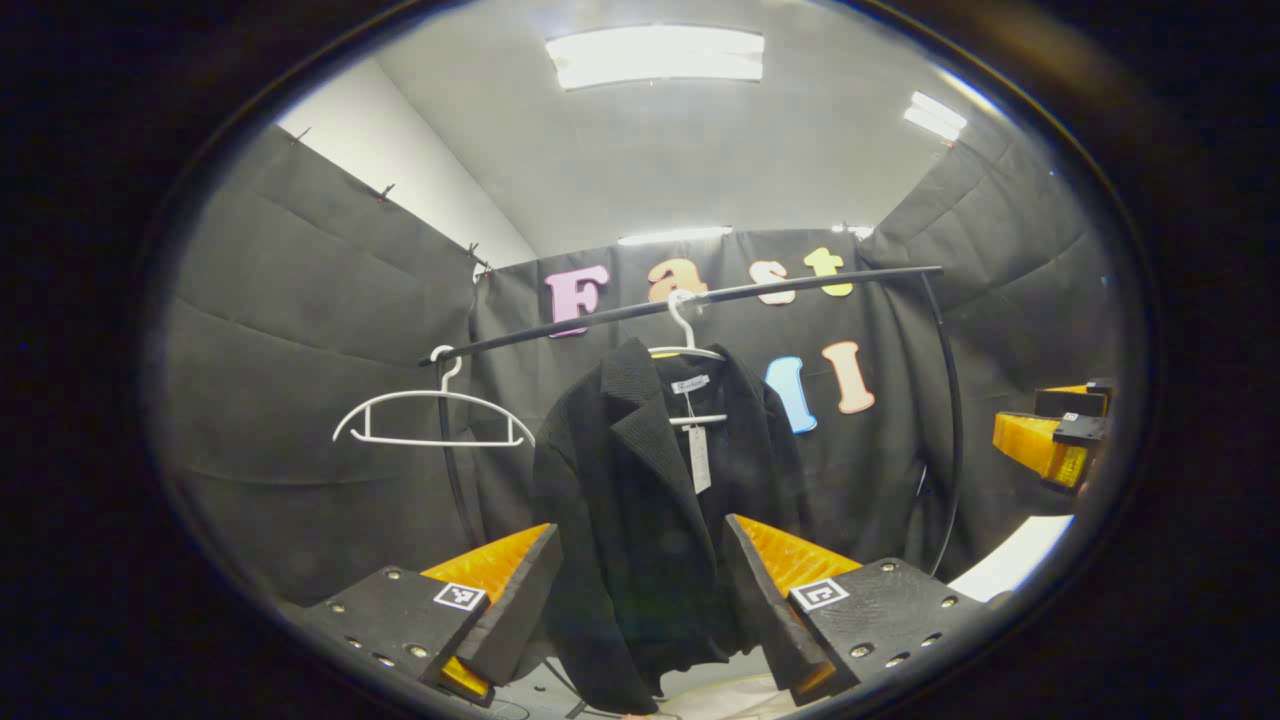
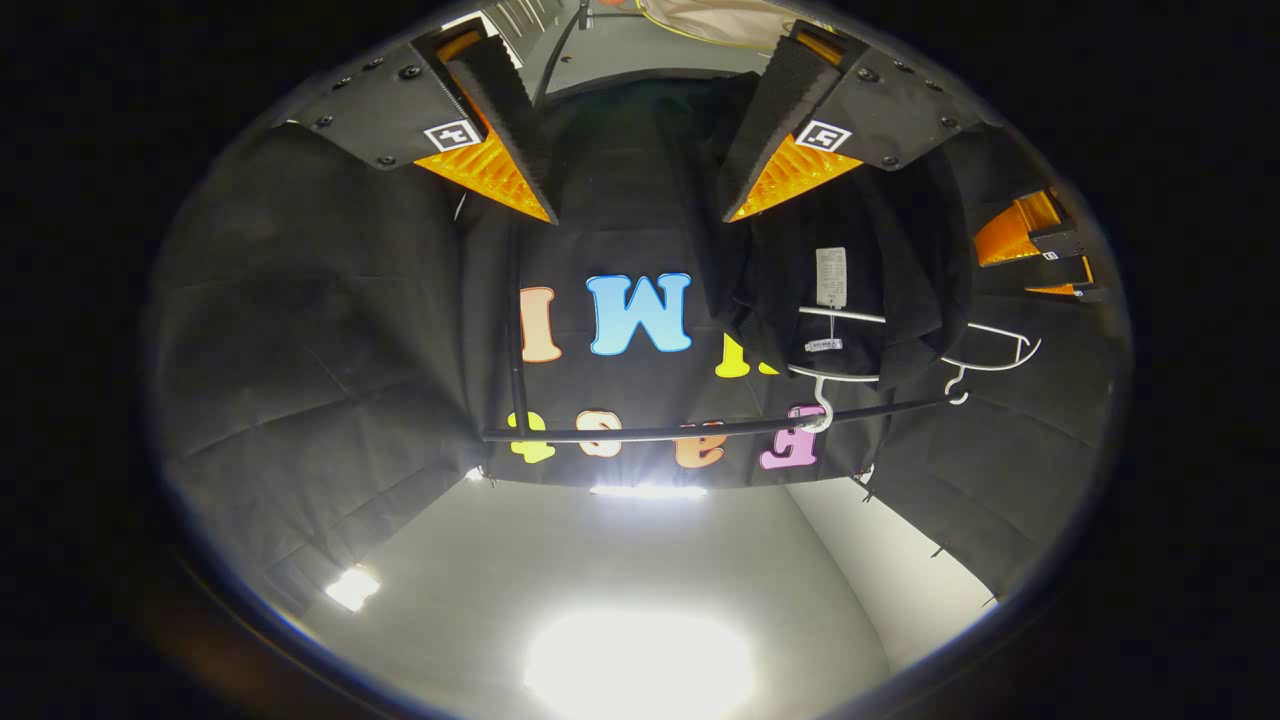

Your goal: Grasp the clothes on the hanger with both hands and then place them into the laundry hamper below.

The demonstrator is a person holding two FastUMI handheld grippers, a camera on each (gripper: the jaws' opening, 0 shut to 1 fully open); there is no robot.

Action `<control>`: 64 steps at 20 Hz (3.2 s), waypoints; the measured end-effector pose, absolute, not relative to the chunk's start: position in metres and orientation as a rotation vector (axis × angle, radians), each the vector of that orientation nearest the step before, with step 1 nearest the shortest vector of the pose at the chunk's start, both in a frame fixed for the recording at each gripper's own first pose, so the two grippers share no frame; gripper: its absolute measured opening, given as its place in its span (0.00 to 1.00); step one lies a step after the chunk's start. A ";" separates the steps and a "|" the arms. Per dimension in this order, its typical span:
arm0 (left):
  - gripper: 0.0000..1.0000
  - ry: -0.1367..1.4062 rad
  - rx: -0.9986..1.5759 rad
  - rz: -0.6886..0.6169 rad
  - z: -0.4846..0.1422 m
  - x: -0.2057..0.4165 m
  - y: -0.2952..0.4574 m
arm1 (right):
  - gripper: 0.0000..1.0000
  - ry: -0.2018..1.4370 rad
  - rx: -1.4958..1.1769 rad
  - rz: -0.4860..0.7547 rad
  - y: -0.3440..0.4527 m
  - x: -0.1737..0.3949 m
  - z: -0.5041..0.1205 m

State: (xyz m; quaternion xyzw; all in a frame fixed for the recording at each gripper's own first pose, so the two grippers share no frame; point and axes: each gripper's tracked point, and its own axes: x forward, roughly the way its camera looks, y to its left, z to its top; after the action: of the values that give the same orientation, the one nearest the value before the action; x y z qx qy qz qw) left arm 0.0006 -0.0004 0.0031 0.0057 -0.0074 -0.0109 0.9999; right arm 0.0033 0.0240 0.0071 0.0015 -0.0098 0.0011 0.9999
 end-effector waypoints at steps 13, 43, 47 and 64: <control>0.94 -0.039 0.014 -0.031 0.019 0.019 0.000 | 0.98 -0.045 0.030 0.089 0.081 0.044 0.021; 0.94 0.026 0.072 0.205 0.013 0.165 -0.017 | 0.97 0.000 0.141 0.485 0.178 0.224 0.012; 0.95 0.037 0.083 0.239 0.009 0.178 -0.012 | 0.96 0.014 0.145 0.519 0.188 0.234 0.005; 0.94 0.045 0.105 0.352 -0.001 0.202 0.001 | 0.95 0.105 0.187 0.484 0.217 0.287 -0.015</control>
State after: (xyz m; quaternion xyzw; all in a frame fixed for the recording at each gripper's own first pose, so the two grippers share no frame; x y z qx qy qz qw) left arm 0.2019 0.0012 -0.0014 0.0521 0.0224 0.1748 0.9830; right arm 0.2874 0.2172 -0.0151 0.0925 0.0518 0.2394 0.9651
